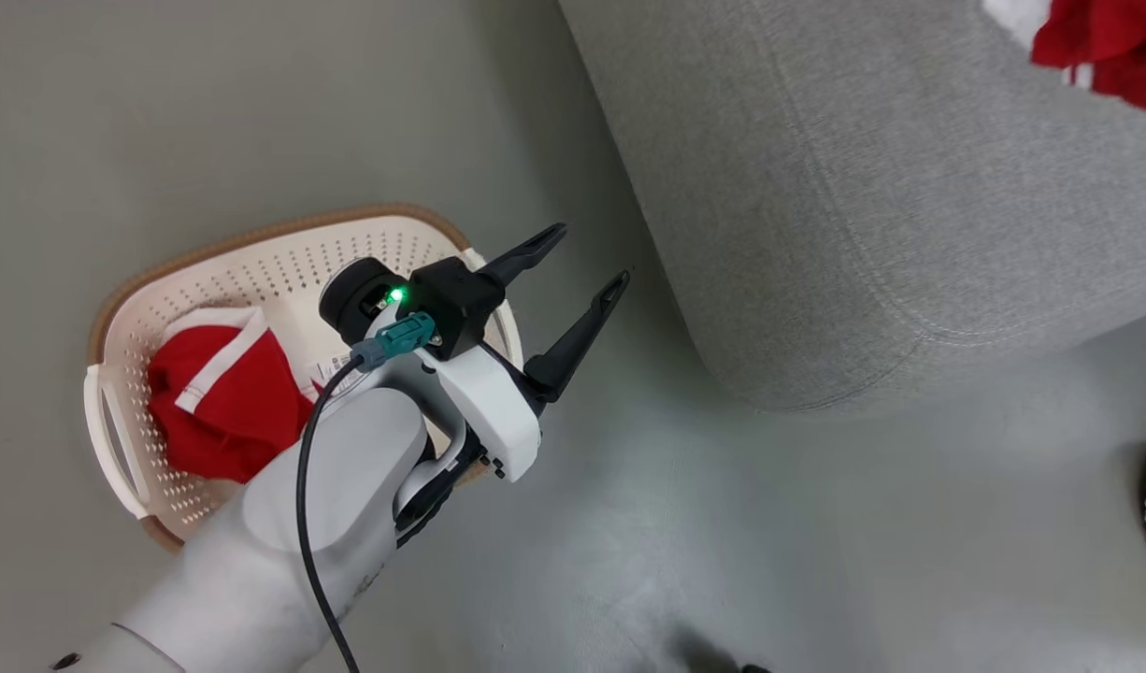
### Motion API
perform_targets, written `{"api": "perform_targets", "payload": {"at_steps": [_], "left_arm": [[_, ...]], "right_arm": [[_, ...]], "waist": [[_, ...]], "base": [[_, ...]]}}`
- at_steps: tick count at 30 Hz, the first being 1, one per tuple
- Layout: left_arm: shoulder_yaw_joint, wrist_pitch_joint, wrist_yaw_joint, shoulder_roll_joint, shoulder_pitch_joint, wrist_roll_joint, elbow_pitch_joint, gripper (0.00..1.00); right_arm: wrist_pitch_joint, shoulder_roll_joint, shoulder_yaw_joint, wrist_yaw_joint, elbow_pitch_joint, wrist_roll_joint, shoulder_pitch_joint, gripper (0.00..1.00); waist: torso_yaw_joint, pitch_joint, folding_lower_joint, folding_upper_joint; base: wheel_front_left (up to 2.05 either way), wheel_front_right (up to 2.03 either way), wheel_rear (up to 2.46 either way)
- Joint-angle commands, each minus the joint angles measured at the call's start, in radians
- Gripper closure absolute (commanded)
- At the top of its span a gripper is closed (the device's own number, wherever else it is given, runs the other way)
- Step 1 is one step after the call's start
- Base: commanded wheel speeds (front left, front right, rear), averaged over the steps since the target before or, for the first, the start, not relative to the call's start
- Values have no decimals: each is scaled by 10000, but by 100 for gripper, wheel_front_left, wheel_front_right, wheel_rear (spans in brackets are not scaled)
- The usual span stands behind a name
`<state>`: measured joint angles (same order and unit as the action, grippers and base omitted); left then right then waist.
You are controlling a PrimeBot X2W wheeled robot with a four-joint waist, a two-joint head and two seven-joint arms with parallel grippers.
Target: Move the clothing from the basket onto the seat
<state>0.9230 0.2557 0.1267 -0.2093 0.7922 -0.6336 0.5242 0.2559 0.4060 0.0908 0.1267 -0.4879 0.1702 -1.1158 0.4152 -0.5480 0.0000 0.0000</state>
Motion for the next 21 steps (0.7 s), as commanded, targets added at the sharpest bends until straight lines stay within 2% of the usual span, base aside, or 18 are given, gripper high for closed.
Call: {"api": "perform_targets", "payload": {"at_steps": [1, 8, 13, 21], "left_arm": [[-147, 61, 40, -80, 348, 43, -192, 0], [106, 61, 40, -225, 503, 85, -283, 0], [89, 61, 40, -249, 599, 131, -408, 0], [-46, 61, 40, -240, 553, 179, -379, 0]], "right_arm": [[59, 377, 238, 40, 37, -225, -384, 100], [59, 916, 1738, 40, -949, -1259, -1601, 100], [59, 1180, 2962, 40, -2084, -2078, -1942, 100], [-30, 312, 3028, 40, -4975, -2313, -1971, 100]], "waist": [[-389, -682, 0, 0], [-931, -1491, 0, 0], [-1305, -1890, 0, 0], [-1503, -2187, 0, 0]], "base": [[0, 0, 0], [0, 0, 0], [0, 0, 0], [0, 0, 0]]}}
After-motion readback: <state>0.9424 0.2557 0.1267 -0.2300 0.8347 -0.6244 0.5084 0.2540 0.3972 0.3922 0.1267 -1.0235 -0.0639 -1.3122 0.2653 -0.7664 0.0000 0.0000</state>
